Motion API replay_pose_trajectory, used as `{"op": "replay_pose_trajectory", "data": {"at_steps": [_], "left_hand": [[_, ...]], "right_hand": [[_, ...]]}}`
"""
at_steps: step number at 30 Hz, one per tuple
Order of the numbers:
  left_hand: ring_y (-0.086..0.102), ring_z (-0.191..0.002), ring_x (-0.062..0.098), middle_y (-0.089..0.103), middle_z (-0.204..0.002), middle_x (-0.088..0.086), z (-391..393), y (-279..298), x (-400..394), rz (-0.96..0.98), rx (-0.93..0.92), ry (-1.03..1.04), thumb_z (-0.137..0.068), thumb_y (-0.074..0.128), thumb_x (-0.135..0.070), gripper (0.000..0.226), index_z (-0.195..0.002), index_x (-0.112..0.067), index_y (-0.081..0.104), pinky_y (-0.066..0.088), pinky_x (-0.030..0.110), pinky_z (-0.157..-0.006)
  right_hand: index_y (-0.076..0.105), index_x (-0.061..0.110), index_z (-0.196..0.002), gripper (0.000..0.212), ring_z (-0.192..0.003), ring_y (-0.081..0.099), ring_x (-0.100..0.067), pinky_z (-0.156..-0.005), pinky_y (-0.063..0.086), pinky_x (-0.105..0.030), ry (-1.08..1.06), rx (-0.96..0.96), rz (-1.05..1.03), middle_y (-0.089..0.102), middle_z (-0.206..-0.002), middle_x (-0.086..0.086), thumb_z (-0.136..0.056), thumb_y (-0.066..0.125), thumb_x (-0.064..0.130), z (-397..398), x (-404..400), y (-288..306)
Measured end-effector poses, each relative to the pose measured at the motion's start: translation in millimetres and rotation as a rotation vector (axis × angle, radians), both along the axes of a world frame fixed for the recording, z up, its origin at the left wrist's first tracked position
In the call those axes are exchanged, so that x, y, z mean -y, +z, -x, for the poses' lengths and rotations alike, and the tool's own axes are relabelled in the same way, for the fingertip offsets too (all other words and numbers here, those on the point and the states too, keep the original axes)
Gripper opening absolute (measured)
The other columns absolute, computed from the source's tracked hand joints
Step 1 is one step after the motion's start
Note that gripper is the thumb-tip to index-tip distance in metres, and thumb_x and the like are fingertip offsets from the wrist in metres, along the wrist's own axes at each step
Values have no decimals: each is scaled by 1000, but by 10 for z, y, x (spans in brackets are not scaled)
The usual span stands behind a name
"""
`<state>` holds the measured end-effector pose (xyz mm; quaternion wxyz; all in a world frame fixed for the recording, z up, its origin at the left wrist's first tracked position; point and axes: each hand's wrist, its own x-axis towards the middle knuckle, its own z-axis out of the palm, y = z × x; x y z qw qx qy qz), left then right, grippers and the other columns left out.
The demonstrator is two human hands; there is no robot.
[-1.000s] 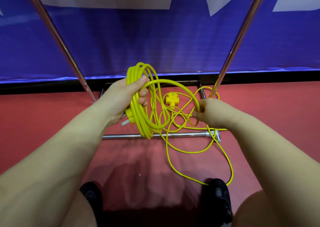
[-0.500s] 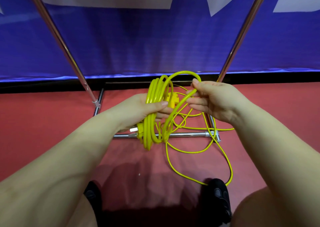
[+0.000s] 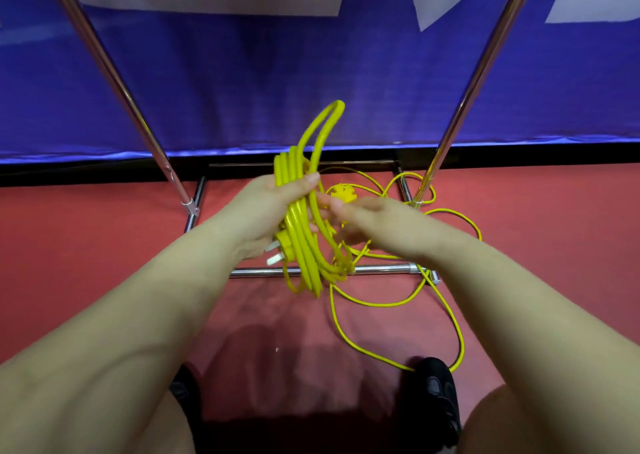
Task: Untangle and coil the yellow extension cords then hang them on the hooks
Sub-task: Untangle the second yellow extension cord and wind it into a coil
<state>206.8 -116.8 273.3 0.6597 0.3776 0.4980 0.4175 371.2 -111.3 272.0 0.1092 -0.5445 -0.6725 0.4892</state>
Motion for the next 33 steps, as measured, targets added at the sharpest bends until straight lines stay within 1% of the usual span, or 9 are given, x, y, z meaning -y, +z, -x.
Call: {"op": "replay_pose_trajectory", "data": {"at_steps": [4,7,10,17,21,25,29,31,33], "left_hand": [[71,-65,11,72,-66,-2,110,38,-97,16,82,176,-94,50,-25,18,-88,-10,58,57,27,-58],[71,-65,11,73,-68,-2,164,13,-131,24,103,238,-95,49,-25,20,-90,-8,59,58,26,-56],[71,-64,12,73,-69,-1,220,-25,-156,12,47,270,-96,49,-27,22,-91,-8,57,56,23,-53],[71,-66,12,72,-80,2,308,-92,-151,8,-84,224,-97,45,-34,21,-108,-17,46,56,22,-56],[71,-65,12,72,-77,0,296,-73,-109,-37,-143,140,-96,47,-30,12,-99,-19,49,55,22,-53],[71,-71,11,70,-89,1,267,-63,-90,-108,-236,41,-96,46,-29,13,-93,-18,51,56,23,-57],[65,-90,7,72,-97,-5,254,-106,-72,-233,-499,-85,-95,48,-34,15,-85,-24,53,48,31,-82],[61,-80,0,72,-97,-6,249,-123,-43,-274,-595,-174,-94,49,-36,19,-80,-24,55,44,30,-81],[57,-67,-3,71,-89,-7,222,-128,-15,-285,-635,-240,-93,50,-36,22,-84,-20,61,45,25,-73]], "right_hand": [[55,15,-82,23,-75,52,-19,-67,39,-30,173,213,-157,57,-77,-4,-92,54,36,66,53,-116],[56,16,-86,13,-75,55,-20,-66,39,-30,66,194,-305,59,-79,-4,-86,65,26,41,4,-91],[49,21,-92,26,-69,63,-18,-64,44,-27,-43,103,-391,62,-72,1,-80,72,20,29,1,-95],[45,21,-74,24,-58,67,-14,-61,55,-35,-409,-12,-531,63,-64,2,-84,67,19,-51,-51,-71],[55,13,-73,15,-70,68,-28,-70,57,-43,-295,297,-395,69,-73,-8,-82,63,21,-112,-73,-93],[57,9,-68,16,-66,64,-22,-65,52,-29,-64,421,-357,70,-71,-8,-82,60,18,-44,-4,-46],[59,13,-61,28,-43,48,-2,-46,34,-12,177,303,-210,57,-44,9,-87,62,23,21,78,90],[58,14,-59,32,-34,39,-4,-40,29,-12,181,133,-137,49,-36,10,-89,60,21,26,104,168],[59,12,-62,30,-39,34,-10,-43,28,-21,85,-34,-179,54,-47,1,-90,59,22,-2,64,192]]}}
